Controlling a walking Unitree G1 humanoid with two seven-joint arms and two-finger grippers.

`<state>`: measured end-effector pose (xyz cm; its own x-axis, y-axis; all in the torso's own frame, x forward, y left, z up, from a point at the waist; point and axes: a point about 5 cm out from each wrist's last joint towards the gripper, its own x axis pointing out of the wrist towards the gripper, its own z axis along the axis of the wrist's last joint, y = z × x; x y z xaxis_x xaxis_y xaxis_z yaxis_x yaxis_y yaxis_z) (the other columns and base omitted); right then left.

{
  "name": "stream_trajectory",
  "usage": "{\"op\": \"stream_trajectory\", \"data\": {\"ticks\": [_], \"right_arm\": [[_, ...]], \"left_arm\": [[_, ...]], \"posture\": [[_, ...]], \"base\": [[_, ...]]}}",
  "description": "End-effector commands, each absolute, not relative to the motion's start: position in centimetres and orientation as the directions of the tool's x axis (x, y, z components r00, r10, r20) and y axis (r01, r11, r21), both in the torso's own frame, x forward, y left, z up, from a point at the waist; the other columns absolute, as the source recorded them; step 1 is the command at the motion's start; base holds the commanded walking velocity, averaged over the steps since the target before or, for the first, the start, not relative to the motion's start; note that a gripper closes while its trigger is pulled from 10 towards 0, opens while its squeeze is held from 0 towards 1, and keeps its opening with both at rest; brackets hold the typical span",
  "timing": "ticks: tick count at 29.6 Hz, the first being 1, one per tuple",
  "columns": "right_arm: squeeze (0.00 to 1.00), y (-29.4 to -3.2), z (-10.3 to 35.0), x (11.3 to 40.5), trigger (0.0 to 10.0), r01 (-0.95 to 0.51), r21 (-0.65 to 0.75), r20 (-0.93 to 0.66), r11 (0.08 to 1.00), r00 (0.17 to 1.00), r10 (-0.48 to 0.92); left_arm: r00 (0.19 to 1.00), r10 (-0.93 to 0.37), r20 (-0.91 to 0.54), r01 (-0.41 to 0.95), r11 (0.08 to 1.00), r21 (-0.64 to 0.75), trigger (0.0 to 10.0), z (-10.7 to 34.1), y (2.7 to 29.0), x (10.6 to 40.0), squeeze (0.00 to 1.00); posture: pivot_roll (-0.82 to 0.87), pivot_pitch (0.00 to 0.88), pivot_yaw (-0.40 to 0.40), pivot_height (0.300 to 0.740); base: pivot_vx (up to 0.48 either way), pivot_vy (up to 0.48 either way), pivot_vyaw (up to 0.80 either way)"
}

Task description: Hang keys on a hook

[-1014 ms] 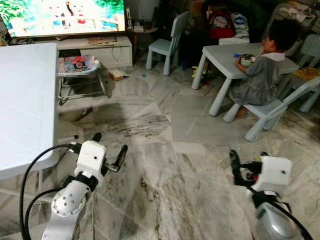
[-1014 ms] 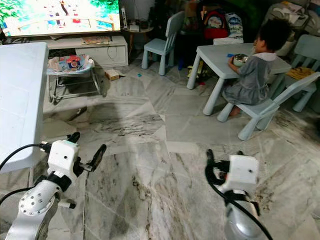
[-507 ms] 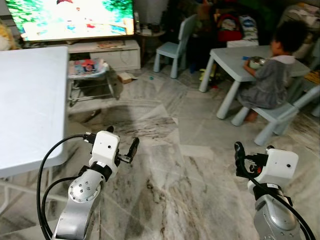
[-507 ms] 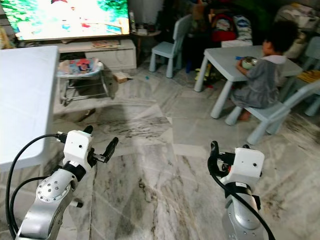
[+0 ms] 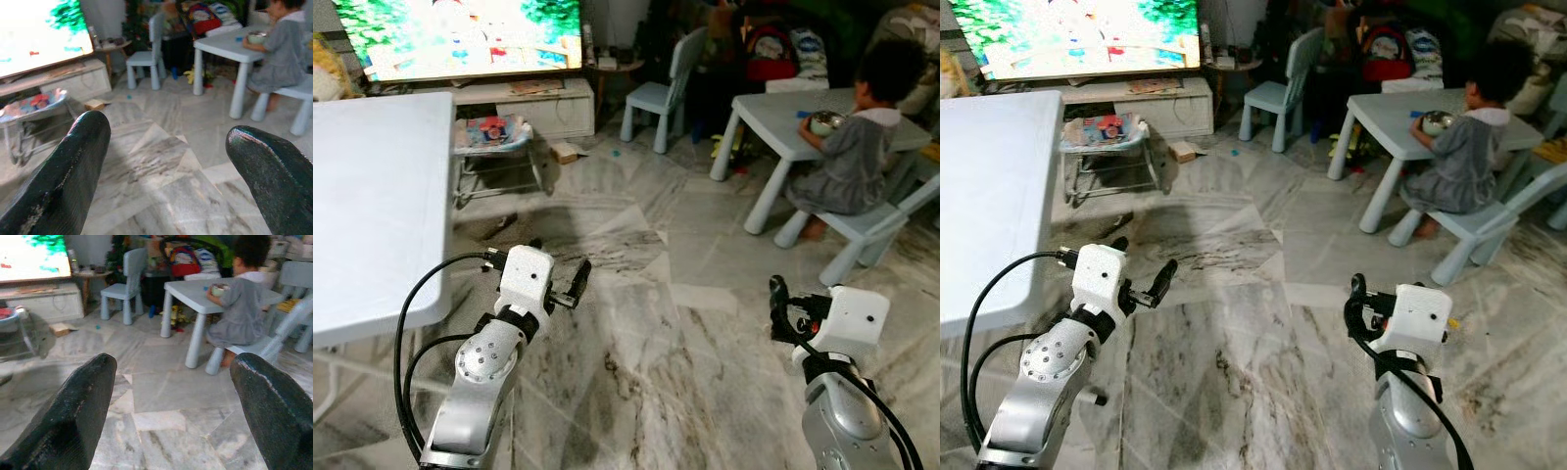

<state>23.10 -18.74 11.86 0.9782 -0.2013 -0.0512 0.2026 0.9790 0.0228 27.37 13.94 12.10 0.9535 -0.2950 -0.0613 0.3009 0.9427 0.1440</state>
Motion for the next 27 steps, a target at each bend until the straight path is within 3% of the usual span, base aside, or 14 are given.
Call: {"op": "stream_trajectory", "data": {"ticks": [1,4,11,27], "right_arm": [[0.0,-18.56,12.25,23.43,10.0,0.198,0.025,-0.03,0.98,0.98,-0.197],[0.0,-18.52,12.33,23.53,10.0,0.196,0.041,-0.022,0.98,0.981,-0.195],[0.0,-18.31,12.38,23.5,10.0,0.198,0.08,-0.021,0.977,0.98,-0.197],[0.0,-18.26,12.52,23.69,10.0,0.191,0.082,-0.014,0.978,0.982,-0.191]], "left_arm": [[0.954,-0.287,-0.083,0.296,0.944,0.143,10.0,11.7,14.08,27.38,0.0],[0.954,-0.283,-0.095,0.294,0.947,0.126,10.0,11.53,13.96,27.46,0.0],[0.957,-0.272,-0.1,0.283,0.951,0.125,10.0,11.62,14.11,27.69,0.0],[0.954,-0.276,-0.118,0.289,0.95,0.118,10.0,11.71,13.87,27.89,0.0]], "posture": [[0.05,0.0,-0.049,0.74],[0.05,0.0,-0.049,0.74],[0.04,0.0,-0.048,0.74],[0.05,0.003,-0.044,0.74]], "base": [[0.0,0.0,0.79],[0.0,0.0,0.79],[0.0,0.137,0.0],[0.0,0.48,0.0]]}}
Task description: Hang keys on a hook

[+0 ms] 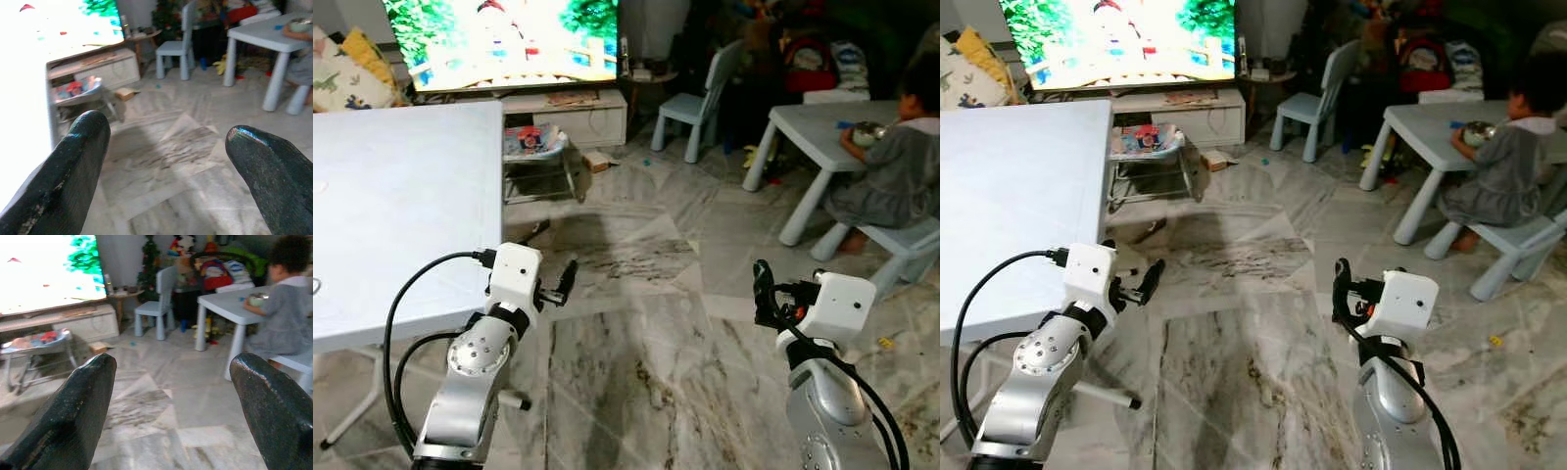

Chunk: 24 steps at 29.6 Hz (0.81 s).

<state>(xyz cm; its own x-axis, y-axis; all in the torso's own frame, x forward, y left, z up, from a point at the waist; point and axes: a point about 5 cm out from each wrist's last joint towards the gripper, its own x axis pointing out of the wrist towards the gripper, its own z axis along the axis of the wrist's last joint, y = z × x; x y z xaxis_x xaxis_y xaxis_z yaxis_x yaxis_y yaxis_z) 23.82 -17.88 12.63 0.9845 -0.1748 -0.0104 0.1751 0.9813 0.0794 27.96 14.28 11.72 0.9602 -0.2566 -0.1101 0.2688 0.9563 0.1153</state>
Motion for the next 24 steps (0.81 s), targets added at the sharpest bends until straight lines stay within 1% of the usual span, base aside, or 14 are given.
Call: {"op": "stream_trajectory", "data": {"ticks": [1,8,13,18,24], "right_arm": [[0.0,-18.3,12.5,23.7,10.0,0.191,0.08,-0.012,0.978,0.982,-0.191],[0.0,-18.4,12.9,24.0,10.0,0.192,0.066,0.006,0.979,0.981,-0.193],[0.0,-18.6,13.0,24.1,10.0,0.193,0.066,0.011,0.979,0.981,-0.194],[0.0,-18.5,13.1,24.3,10.0,0.192,0.067,0.017,0.979,0.981,-0.193],[0.0,-18.2,13.4,24.5,10.0,0.188,0.066,0.029,0.98,0.981,-0.19]], "left_arm": [[0.954,-0.278,-0.117,0.291,0.949,0.12,10.0,11.7,13.9,27.9,0.0],[0.954,-0.279,-0.108,0.292,0.947,0.135,10.0,11.9,13.9,28.0,0.0],[0.95,-0.297,-0.091,0.309,0.934,0.179,10.0,12.3,13.5,28.0,0.0],[0.949,-0.302,-0.085,0.313,0.931,0.186,10.0,12.6,13.3,28.3,0.0],[0.946,-0.316,-0.07,0.323,0.926,0.193,10.0,13.1,12.9,28.6,0.0]], "posture": [[0.05,0.007,-0.042,0.74],[0.05,0.004,-0.04,0.74],[0.06,0.002,-0.039,0.74],[0.06,0.002,-0.037,0.74],[0.06,0.017,-0.031,0.74]], "base": [[0.0,0.48,0.0],[0.0,0.435,0.0],[0.0,0.0,0.0],[0.0,0.0,0.0],[0.0,0.0,0.79]]}}
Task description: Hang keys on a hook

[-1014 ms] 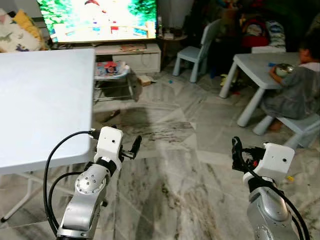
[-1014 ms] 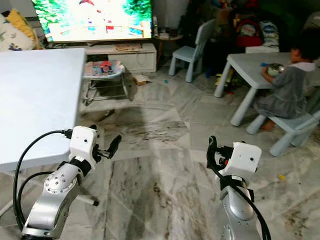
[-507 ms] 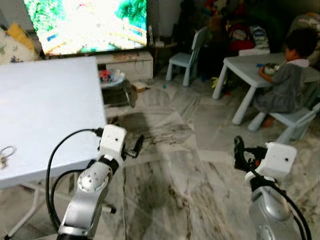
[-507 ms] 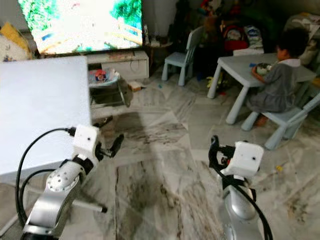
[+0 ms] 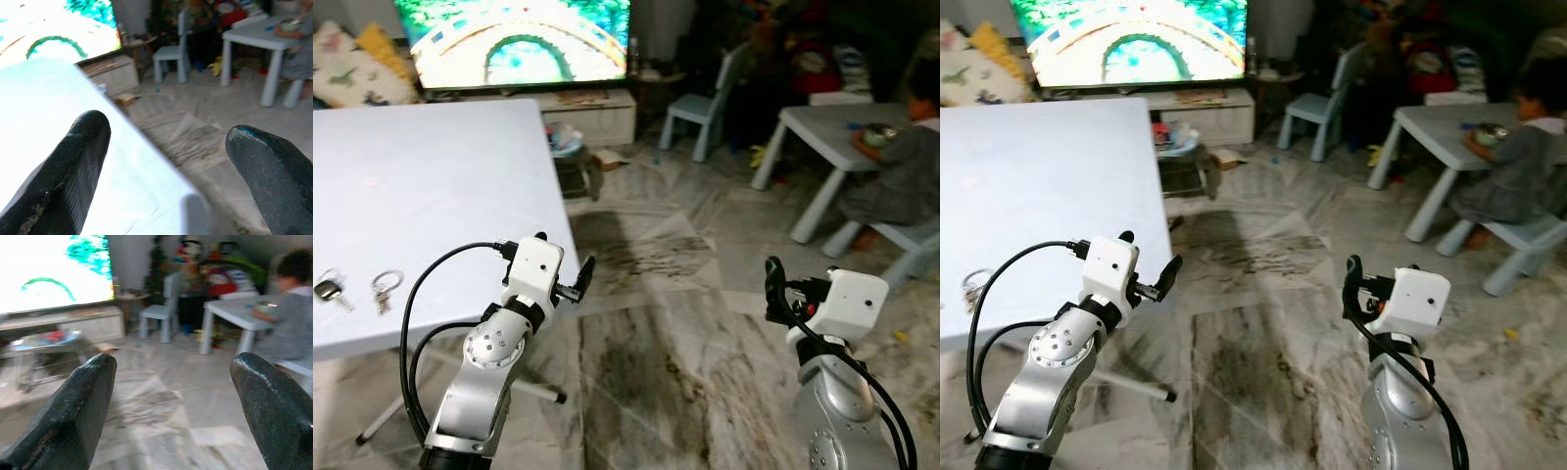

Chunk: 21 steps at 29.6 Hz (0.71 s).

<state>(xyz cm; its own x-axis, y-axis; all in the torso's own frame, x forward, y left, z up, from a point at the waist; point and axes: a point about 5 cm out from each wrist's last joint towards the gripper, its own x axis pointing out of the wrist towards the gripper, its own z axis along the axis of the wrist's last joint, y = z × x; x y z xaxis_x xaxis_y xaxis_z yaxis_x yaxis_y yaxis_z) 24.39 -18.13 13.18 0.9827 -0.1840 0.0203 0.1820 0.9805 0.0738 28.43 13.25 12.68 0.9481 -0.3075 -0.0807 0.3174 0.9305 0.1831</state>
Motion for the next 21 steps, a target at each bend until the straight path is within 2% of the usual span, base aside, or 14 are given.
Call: {"op": "stream_trajectory", "data": {"ticks": [1,12,21], "right_arm": [[0.0,-18.22,13.42,24.57,10.0,0.188,0.066,0.03,0.98,0.981,-0.19],[0.0,-17.85,13.66,24.88,10.0,0.168,0.069,0.038,0.983,0.985,-0.171],[0.0,-17.45,13.57,24.97,10.0,0.157,0.081,0.038,0.984,0.986,-0.161]], "left_arm": [[0.946,-0.316,-0.069,0.323,0.926,0.192,10.0,13.09,12.86,28.62,0.0],[0.949,-0.308,-0.07,0.315,0.938,0.143,10.0,13.08,12.72,28.77,0.0],[0.95,-0.302,-0.081,0.311,0.938,0.154,10.0,13.0,12.74,28.94,0.0]], "posture": [[0.06,0.017,-0.031,0.74],[0.05,0.02,-0.025,0.74],[0.06,0.023,-0.024,0.74]], "base": [[0.0,0.0,0.78],[0.0,0.0,0.78],[0.0,0.0,0.78]]}}
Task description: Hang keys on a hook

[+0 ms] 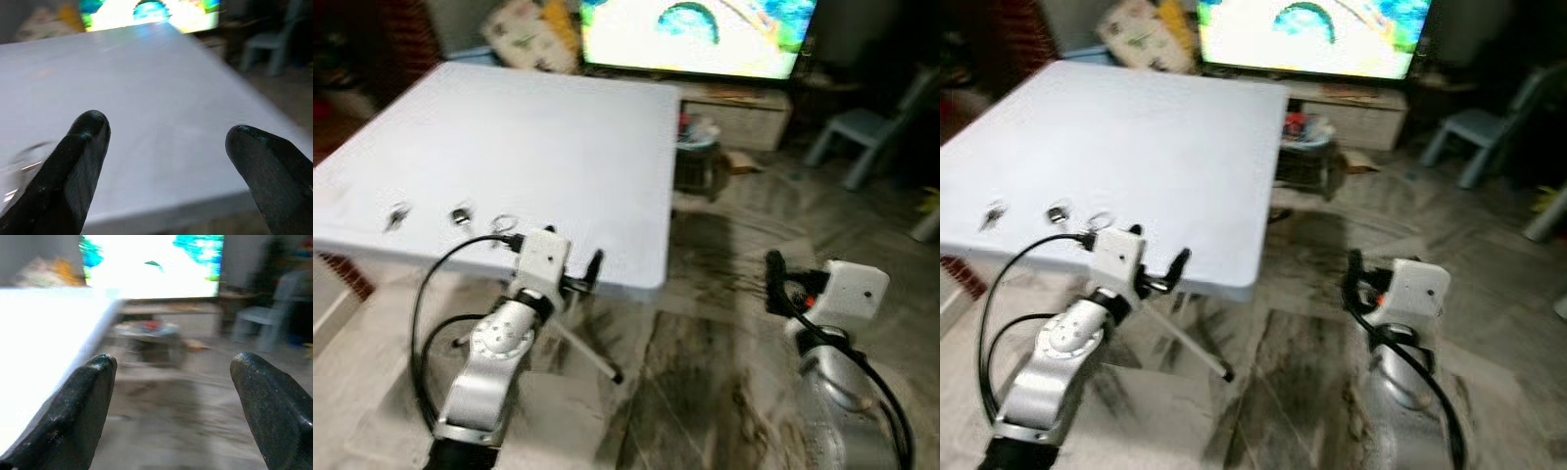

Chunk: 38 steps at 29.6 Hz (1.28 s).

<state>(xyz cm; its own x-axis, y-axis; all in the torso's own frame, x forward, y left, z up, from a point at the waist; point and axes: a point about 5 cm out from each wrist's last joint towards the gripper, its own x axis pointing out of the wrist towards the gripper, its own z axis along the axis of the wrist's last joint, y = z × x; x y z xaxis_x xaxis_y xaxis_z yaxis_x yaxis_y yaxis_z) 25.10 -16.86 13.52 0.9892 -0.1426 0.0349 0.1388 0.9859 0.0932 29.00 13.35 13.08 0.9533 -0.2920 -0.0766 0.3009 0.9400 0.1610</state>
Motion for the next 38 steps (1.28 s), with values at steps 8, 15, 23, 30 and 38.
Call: {"op": "stream_trajectory", "data": {"ticks": [8,15,23,30,38], "right_arm": [[0.0,-17.47,13.72,25.15,10.0,0.146,0.094,0.04,0.985,0.988,-0.15],[0.0,-17.37,13.88,25.26,10.0,0.133,0.095,0.042,0.987,0.99,-0.138],[0.0,-16.79,13.89,25.35,10.0,0.093,0.068,0.042,0.993,0.994,-0.096],[0.0,-16.78,13.92,25.5,10.0,0.091,0.068,0.046,0.994,0.995,-0.094],[0.0,-16.52,14.07,25.76,10.0,0.08,0.068,0.05,0.995,0.995,-0.083]], "left_arm": [[0.949,-0.305,-0.083,0.314,0.938,0.144,10.0,12.91,12.42,28.84,0.0],[0.953,-0.286,-0.095,0.297,0.947,0.126,10.0,12.6,12.51,28.8,0.0],[0.955,-0.28,-0.098,0.292,0.947,0.134,10.0,12.51,12.49,28.83,0.0],[0.953,-0.287,-0.099,0.299,0.945,0.135,10.0,12.45,12.3,28.78,0.0],[0.956,-0.277,-0.097,0.288,0.949,0.125,10.0,12.54,12.25,29.01,0.0]], "posture": [[0.05,0.028,-0.037,0.74],[0.05,0.028,-0.047,0.74],[0.05,0.023,-0.051,0.74],[0.05,0.019,-0.053,0.74],[0.05,0.023,-0.054,0.74]], "base": [[0.0,0.0,0.36],[0.0,0.0,0.0],[0.0,0.0,0.26],[0.0,0.0,0.78],[0.0,0.0,0.78]]}}
